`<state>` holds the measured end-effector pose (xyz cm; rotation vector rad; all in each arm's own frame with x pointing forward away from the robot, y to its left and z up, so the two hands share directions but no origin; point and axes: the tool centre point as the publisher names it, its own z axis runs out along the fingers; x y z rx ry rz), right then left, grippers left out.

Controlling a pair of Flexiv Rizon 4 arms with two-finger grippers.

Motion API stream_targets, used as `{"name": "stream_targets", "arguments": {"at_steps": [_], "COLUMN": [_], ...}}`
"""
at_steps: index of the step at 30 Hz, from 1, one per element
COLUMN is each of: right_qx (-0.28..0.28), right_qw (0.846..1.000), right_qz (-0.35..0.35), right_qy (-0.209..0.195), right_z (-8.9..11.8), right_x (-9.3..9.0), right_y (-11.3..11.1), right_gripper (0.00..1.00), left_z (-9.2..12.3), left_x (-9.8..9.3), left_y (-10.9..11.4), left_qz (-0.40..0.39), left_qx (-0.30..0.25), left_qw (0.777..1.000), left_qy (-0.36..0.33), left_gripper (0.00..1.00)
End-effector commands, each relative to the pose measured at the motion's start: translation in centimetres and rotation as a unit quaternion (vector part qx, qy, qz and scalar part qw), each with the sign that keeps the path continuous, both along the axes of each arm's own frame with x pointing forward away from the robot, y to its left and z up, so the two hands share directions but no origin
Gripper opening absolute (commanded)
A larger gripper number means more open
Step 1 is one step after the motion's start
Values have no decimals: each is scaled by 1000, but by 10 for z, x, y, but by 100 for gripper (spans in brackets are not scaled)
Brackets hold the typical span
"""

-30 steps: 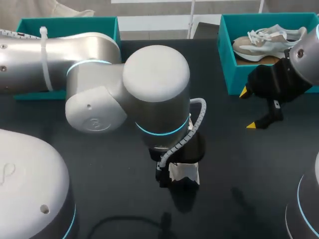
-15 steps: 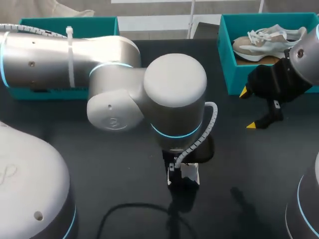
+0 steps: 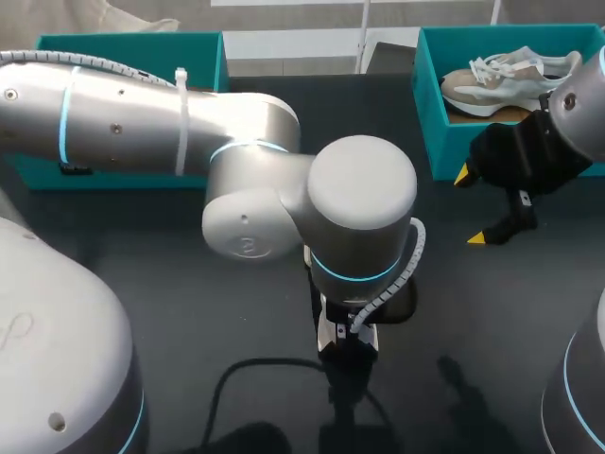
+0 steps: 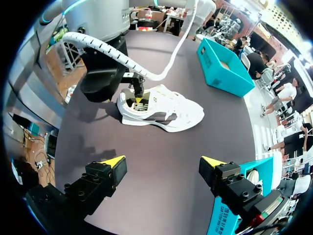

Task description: Take the shoe out of the shoebox, open the shoe tongue, remove and reinsert the insole, then place the shoe into the shoebox

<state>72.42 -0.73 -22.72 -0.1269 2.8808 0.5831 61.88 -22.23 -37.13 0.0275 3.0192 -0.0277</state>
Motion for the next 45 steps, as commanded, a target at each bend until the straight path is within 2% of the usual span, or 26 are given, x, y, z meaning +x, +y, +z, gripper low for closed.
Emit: {"name": "stream_targets", "arguments": {"at_steps": [1, 6, 11, 12, 13, 16, 19, 24, 29, 32, 40, 45], "right_qx": [-1, -1, -1, -1, -1, -1, -1, -1, -1, -1, -1, -1], "right_qw": [1000, 1000, 1000, 1000, 1000, 1000, 1000, 1000, 1000, 1000, 1000, 1000], "right_qz": [-1, -1, -1, -1, -1, -1, -1, -1, -1, -1, -1, -1], "right_qy": [-1, -1, -1, -1, -1, -1, -1, -1, -1, -1, -1, -1], "right_z": [-1, -1, -1, -1, -1, -1, -1, -1, -1, -1, -1, -1], "right_x": [0, 0, 0, 0, 0, 0, 0, 0, 0, 0, 0, 0], "right_y": [1, 1, 1, 1, 1, 1, 1, 1, 1, 1, 1, 1], "right_gripper": [100, 100, 100, 100, 100, 100, 100, 100, 100, 100, 100, 100], "left_z": [-17, -27, -31, -32, -33, -36, -35, -32, -11, 18, 114, 164], "left_x": [-2, -3, -4, -4, -5, -6, -9, -15, -17, -19, -13, -8], "left_y": [-9, -11, -7, -7, -6, -7, -5, 2, 12, 21, 42, 56], "left_qz": [-4, -7, -5, -7, -10, -14, -17, -26, -22, -28, -55, -74], "left_qx": [-1, 3, 3, 5, 7, 11, 9, 6, 4, 0, 7, -3], "left_qw": [1000, 1000, 1000, 1000, 999, 999, 999, 996, 991, 988, 989, 989], "left_qy": [2, 10, 21, 25, 31, 38, 45, 86, 135, 153, 133, 128], "left_gripper": [100, 100, 80, 67, 63, 40, 1, 0, 0, 0, 0, 0]}}
